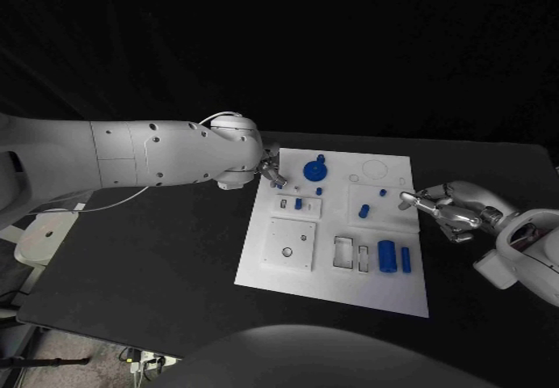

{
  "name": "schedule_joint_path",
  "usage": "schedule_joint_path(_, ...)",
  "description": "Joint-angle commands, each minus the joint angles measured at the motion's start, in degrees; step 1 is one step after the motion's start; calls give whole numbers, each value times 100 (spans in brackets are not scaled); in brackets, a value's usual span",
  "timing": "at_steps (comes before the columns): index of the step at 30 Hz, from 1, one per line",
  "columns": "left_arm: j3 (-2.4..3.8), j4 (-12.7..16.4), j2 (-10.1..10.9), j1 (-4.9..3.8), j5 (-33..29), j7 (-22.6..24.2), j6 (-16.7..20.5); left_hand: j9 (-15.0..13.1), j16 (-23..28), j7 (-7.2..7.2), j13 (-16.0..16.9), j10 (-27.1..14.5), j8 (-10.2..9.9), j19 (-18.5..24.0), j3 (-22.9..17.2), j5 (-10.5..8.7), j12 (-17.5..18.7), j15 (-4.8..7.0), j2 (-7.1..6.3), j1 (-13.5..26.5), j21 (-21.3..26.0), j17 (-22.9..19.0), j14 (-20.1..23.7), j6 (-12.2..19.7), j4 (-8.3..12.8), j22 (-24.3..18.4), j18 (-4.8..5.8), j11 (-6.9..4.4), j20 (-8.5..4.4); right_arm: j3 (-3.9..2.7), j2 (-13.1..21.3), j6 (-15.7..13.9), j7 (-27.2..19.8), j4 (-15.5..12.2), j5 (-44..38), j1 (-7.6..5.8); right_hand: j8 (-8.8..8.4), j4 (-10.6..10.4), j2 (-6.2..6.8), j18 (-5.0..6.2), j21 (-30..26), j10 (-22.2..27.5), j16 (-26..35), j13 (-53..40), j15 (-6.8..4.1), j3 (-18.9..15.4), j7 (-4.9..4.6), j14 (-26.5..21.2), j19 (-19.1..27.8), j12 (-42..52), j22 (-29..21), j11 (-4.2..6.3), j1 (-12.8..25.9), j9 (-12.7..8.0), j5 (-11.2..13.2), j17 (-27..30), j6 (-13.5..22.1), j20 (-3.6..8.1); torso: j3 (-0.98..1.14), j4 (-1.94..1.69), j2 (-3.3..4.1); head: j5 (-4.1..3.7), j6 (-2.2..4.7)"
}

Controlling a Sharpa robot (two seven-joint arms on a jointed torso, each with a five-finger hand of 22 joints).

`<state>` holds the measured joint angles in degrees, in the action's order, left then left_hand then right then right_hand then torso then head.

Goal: Assemble the parts on the task board

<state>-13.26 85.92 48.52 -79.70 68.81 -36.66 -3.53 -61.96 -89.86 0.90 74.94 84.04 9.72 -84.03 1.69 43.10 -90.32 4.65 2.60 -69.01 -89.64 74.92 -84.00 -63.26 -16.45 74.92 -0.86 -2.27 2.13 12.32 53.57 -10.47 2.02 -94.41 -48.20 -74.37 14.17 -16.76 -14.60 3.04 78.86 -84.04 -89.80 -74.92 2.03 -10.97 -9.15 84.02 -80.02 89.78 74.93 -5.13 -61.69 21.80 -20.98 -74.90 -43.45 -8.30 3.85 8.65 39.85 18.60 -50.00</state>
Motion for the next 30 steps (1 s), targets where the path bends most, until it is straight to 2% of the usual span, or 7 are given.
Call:
schedule_joint_path(1, 1, 239, 119, -3, 185, -16, 41, -7, -14, 5, 1506, 596, 24, -555, -47, 38, 32, 33, -13, -49, 29, 1508, -600, -16, 2, 1485, 69, -29, -52, 2, -8, 110, 6, 10, -18, 29, -11, 22, -18, 36, -39, -596, -20, -1508, -19, -25, -4, 598, 28, 22, 1060, 7, 13, -7, -20, -1510, 22, 11, 2, 2, -5, 10, 0)
schedule_joint_path(7, 0, 598, 341, -2, 265, -22, 64, -8, -14, 6, 1506, 596, 24, -550, -59, 31, 32, 33, -11, -55, 36, 1508, -600, -13, -1, 1483, 67, -29, -53, 2, -12, 103, 5, 31, -18, 69, -11, 22, -19, 36, -40, -596, -20, -1508, -19, -24, -4, 598, 29, 22, 1060, 7, 10, -7, -22, -1510, 23, 11, 1, 6, -6, 32, 0)
schedule_joint_path(13, -1, 873, 518, -1, 306, -35, 42, -15, -14, 12, 1506, 596, 27, -534, -111, -6, 32, 34, 1, -73, 62, 1508, -600, 1, -8, 1474, 60, -26, -56, 3, -16, 96, 7, 42, -18, 89, -11, 22, -19, 36, -40, -596, -20, -1508, -19, -24, -4, 598, 29, 22, 1060, 7, 10, -7, -22, -1510, 23, 11, -2, 7, 5, 22, 0)
schedule_joint_path(16, -2, 932, 544, -1, 313, -38, 33, -17, -14, 14, 1506, 596, 28, -531, -120, -20, 32, 34, 0, -74, 66, 1508, -600, 5, -10, 1472, 59, -25, -56, 3, -17, 95, 9, 41, -18, 93, -11, 22, -19, 36, -40, -596, -20, -1508, -19, -24, -4, 598, 29, 22, 1060, 7, 10, -7, -22, -1510, 23, 11, 2, -2, 3, 32, 0)
schedule_joint_path(23, -3, 967, 537, 11, 313, -42, 34, -20, -14, 20, 1506, 596, 30, -521, -137, -48, 32, 32, 1, -66, 81, 1508, -600, 12, -17, 1467, 55, -21, -56, 3, -25, 100, 12, 42, -18, 98, -11, 22, -19, 36, -40, -596, -20, -1508, -19, -24, -4, 598, 29, 22, 1060, 7, 10, -7, -22, -1510, 23, 11, -2, 5, 7, 27, 0)
schedule_joint_path(30, -3, 955, 528, 120, 295, -42, 30, -22, -14, 23, 1506, 596, 30, -509, -144, -61, 32, 31, -1, -57, 100, 1508, -600, 17, -20, 1460, 50, -19, -55, 3, -28, 96, 10, 42, -17, 99, -11, 22, -19, 36, -40, -596, -20, -1508, -19, -24, -4, 598, 29, 22, 1060, 7, 10, -7, -22, -1510, 23, 11, 0, 5, 3, 30, 0)
